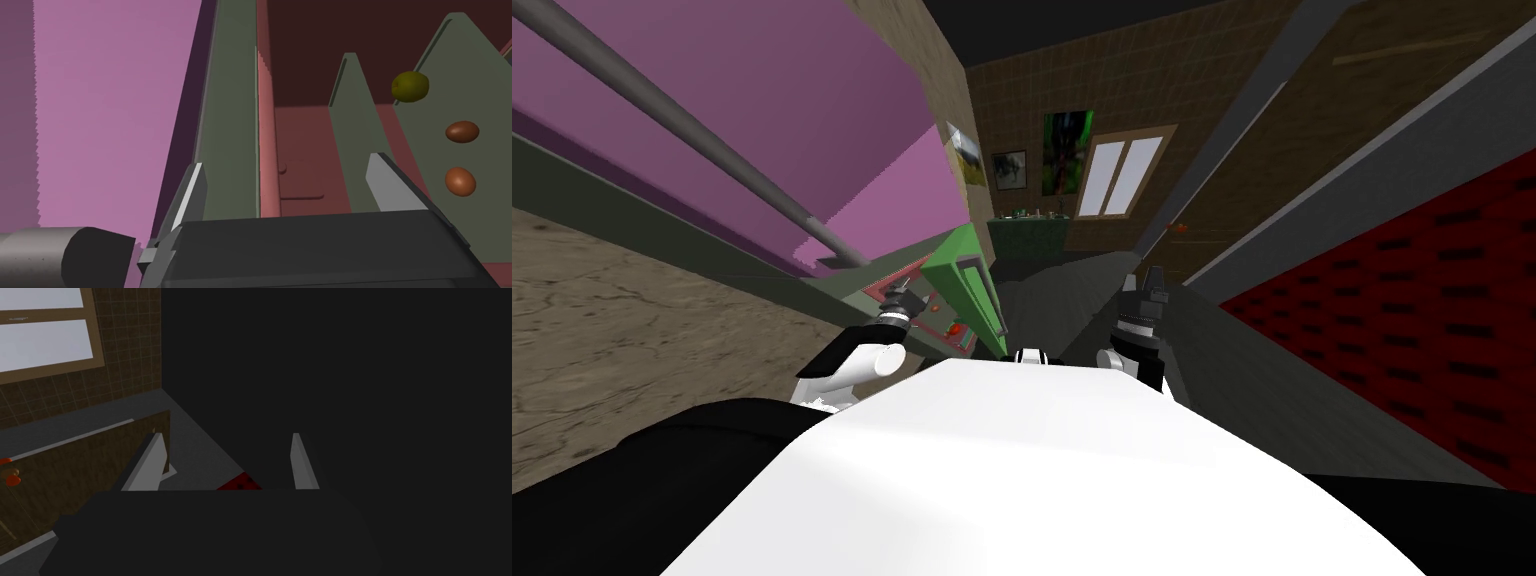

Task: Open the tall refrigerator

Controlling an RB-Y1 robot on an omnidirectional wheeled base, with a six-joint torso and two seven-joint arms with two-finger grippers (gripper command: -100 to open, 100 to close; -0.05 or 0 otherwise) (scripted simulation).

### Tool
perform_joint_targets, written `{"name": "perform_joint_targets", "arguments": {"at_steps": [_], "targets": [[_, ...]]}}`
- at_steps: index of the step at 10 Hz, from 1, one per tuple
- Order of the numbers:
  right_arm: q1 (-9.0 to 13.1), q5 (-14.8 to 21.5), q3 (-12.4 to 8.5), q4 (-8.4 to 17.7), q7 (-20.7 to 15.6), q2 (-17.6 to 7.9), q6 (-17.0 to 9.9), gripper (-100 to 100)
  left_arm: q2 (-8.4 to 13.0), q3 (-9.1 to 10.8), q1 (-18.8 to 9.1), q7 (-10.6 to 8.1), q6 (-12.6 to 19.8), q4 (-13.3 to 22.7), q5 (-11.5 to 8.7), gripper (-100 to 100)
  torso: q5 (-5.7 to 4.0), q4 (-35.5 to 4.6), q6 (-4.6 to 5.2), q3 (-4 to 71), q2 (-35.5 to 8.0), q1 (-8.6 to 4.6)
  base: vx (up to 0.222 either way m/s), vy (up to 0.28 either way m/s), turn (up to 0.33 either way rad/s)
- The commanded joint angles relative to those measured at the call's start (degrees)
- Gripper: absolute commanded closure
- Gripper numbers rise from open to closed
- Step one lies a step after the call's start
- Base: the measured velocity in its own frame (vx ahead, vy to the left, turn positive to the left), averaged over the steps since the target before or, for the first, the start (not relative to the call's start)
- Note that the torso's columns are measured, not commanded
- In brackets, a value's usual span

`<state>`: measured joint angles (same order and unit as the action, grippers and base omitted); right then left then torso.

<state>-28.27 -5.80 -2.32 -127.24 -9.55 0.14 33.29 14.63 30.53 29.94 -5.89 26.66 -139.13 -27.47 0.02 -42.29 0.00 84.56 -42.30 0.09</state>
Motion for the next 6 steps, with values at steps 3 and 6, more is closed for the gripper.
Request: {"name": "perform_joint_targets", "arguments": {"at_steps": [3,6], "targets": [[0.0,0.0,0.0,0.0,0.0,0.0,0.0,0,1.0,3.86,0.7,-1.02,1.7,-4.5,-1.9,-100,-0.01,0.0,-0.01,0.0,0.0,-0.05,0.055,-0.107,0.029],[0.0,0.0,0.0,0.0,0.0,0.0,0.0,0,1.1,4.48,0.9,-1.16,2.0,-8.6,-2.2,-100,0.02,0.0,-0.01,0.0,-0.1,0.06,0.018,-0.044,0.009]]}}
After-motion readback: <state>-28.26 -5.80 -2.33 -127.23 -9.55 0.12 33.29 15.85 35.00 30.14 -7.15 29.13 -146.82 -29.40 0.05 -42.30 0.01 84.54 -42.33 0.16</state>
